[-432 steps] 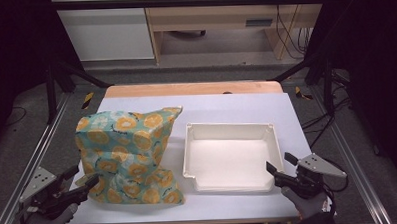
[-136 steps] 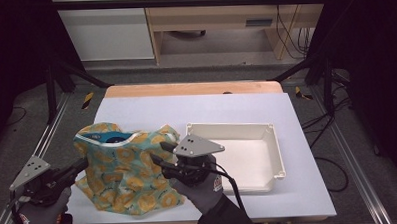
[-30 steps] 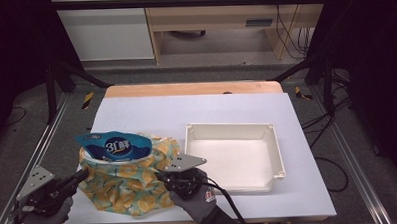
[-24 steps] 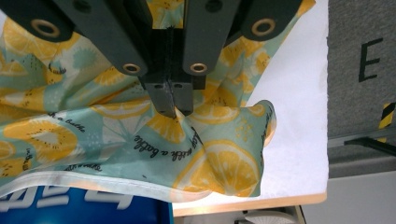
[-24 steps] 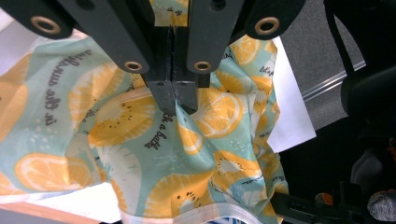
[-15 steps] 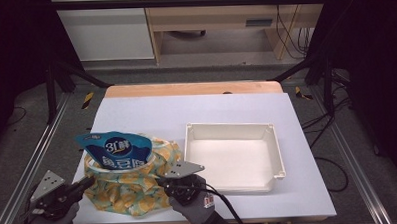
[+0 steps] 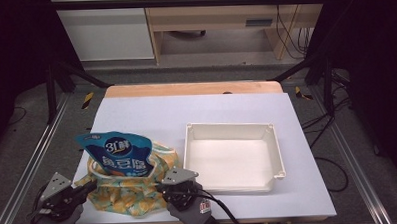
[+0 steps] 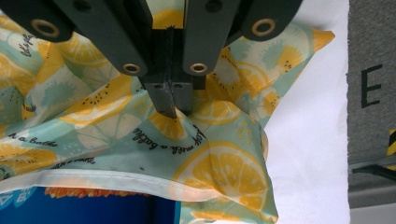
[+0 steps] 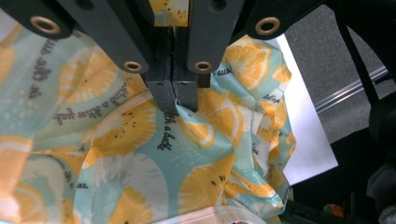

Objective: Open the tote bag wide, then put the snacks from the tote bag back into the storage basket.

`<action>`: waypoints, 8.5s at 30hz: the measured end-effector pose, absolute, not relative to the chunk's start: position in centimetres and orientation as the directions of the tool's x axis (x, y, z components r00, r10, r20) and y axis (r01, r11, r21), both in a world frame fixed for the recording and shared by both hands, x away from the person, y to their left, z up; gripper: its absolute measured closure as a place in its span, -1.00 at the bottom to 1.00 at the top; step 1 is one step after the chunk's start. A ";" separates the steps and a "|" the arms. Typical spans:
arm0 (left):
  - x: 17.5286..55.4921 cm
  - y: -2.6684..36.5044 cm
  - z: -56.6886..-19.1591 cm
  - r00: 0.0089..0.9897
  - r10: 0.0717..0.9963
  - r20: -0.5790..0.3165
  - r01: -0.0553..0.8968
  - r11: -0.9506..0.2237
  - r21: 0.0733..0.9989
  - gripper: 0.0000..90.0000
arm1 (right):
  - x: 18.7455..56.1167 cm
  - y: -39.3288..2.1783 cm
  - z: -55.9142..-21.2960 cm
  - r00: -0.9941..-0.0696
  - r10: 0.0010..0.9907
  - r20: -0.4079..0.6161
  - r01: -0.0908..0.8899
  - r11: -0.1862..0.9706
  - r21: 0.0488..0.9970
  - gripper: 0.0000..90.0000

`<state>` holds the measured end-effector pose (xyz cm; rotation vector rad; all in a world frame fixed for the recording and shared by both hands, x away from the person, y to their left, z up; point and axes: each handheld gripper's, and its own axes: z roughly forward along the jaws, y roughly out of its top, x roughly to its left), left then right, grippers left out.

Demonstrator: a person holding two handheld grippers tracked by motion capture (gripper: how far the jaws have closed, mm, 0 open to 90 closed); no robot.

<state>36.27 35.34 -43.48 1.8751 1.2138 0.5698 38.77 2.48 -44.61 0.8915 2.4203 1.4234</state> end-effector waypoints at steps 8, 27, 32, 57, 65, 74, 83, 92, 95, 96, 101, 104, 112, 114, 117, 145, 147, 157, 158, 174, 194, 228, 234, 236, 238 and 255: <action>36.5 35.2 -43.9 0.449 0.892 -0.046 0.543 -0.232 0.807 0.99 | 38.7 2.6 -45.9 -0.794 0.592 0.143 0.417 0.358 0.835 0.99; 37.2 34.7 -45.0 0.462 0.886 -0.043 0.593 -0.273 0.758 0.98 | 38.9 3.1 -48.3 -0.780 0.605 0.158 0.457 0.380 0.804 0.98; 37.3 34.6 -45.2 0.463 0.886 -0.032 0.608 -0.291 0.739 0.98 | 38.8 3.1 -48.7 -0.780 0.609 0.145 0.458 0.396 0.796 0.97; 37.8 34.0 -45.8 0.478 0.878 -0.015 0.643 -0.338 0.687 0.97 | 38.6 3.1 -48.9 -0.785 0.607 0.120 0.441 0.414 0.796 0.86; 38.0 33.9 -46.0 0.481 0.876 -0.018 0.655 -0.345 0.672 0.98 | 37.6 1.3 -46.5 -0.793 0.597 0.124 0.402 0.359 0.842 0.74; 38.0 33.9 -46.0 0.485 0.874 -0.017 0.657 -0.352 0.667 0.98 | 36.7 0.4 -42.8 -0.809 0.576 0.116 0.341 0.300 0.891 0.67; 38.0 33.9 -46.0 0.486 0.874 -0.019 0.657 -0.351 0.667 0.98 | 38.0 3.0 -41.1 -0.803 0.587 0.106 0.307 0.256 0.917 0.88; 38.0 33.9 -46.0 0.490 0.872 -0.024 0.657 -0.351 0.667 0.98 | 39.3 5.7 -44.5 -0.768 0.638 0.057 0.361 0.358 0.861 1.00; 38.0 33.9 -46.0 0.488 0.873 -0.027 0.657 -0.347 0.669 0.98 | 39.4 5.9 -45.5 -0.762 0.645 0.059 0.384 0.376 0.843 1.00; 38.0 34.0 -46.0 0.488 0.873 -0.027 0.657 -0.346 0.670 0.98 | 39.4 5.9 -45.7 -0.763 0.644 0.059 0.387 0.382 0.839 1.00; 38.0 34.0 -46.0 0.485 0.874 -0.037 0.657 -0.336 0.675 0.95 | 39.3 5.8 -47.1 -0.761 0.643 0.081 0.421 0.396 0.816 1.00; 38.0 34.1 -45.9 0.483 0.874 -0.040 0.657 -0.332 0.677 0.92 | 39.3 5.8 -47.5 -0.762 0.643 0.082 0.427 0.404 0.809 1.00; 37.6 34.8 -45.3 0.461 0.884 -0.084 0.641 -0.266 0.720 0.78 | 39.2 6.0 -49.1 -0.761 0.642 0.091 0.450 0.422 0.787 1.00; 37.5 34.9 -45.1 0.459 0.884 -0.086 0.632 -0.257 0.731 0.77 | 39.2 5.9 -49.2 -0.762 0.640 0.096 0.449 0.415 0.791 1.00; 37.1 35.3 -44.2 0.450 0.888 -0.094 0.603 -0.224 0.766 0.75 | 39.2 5.8 -49.2 -0.761 0.640 0.104 0.453 0.409 0.792 1.00; 38.9 32.9 -45.3 0.476 0.879 -0.017 0.602 -0.313 0.734 0.94 | 39.1 5.7 -49.4 -0.759 0.638 0.130 0.461 0.386 0.799 1.00; 38.9 32.9 -45.3 0.481 0.877 -0.009 0.605 -0.325 0.727 0.94 | 39.1 5.6 -49.4 -0.761 0.636 0.129 0.460 0.387 0.799 1.00; 39.2 32.5 -46.1 0.490 0.871 -0.013 0.657 -0.360 0.663 0.97 | 39.3 5.1 -49.1 -0.761 0.635 0.131 0.472 0.404 0.784 1.00; 39.3 32.5 -46.3 0.494 0.869 -0.011 0.664 -0.369 0.650 0.97 | 39.3 5.0 -49.2 -0.760 0.636 0.133 0.473 0.400 0.785 1.00; 39.3 32.8 -46.3 0.496 0.867 -0.055 0.670 -0.342 0.659 0.70 | 39.1 4.1 -48.7 -0.777 0.611 0.152 0.455 0.378 0.807 0.72; 36.9 35.1 -43.3 0.472 0.876 -0.104 0.511 -0.175 0.841 0.34 | 38.3 2.0 -44.4 -0.796 0.591 0.134 0.359 0.281 0.890 0.38; 36.0 36.0 -36.8 0.482 0.872 -0.083 0.321 -0.088 0.943 0.01 | 39.3 -2.2 -38.0 -0.770 0.628 0.115 0.269 0.157 0.950 0.11; 36.4 36.2 -35.7 0.479 0.875 -0.077 0.302 -0.082 0.950 0.00 | 39.6 -2.1 -37.0 -0.774 0.625 0.102 0.253 0.157 0.955 0.11; 36.7 36.2 -35.4 0.477 0.876 -0.069 0.296 -0.087 0.951 -0.01 | 39.6 -2.1 -36.8 -0.775 0.624 0.101 0.251 0.157 0.955 0.11; 37.0 36.2 -35.1 0.476 0.877 -0.067 0.294 -0.087 0.952 -0.02 | 39.7 -2.0 -36.6 -0.776 0.623 0.095 0.246 0.160 0.956 0.11; 38.2 35.2 -33.7 0.490 0.870 -0.044 0.273 -0.106 0.956 -0.08 | 40.4 -0.8 -34.6 -0.790 0.609 0.068 0.209 0.163 0.964 0.12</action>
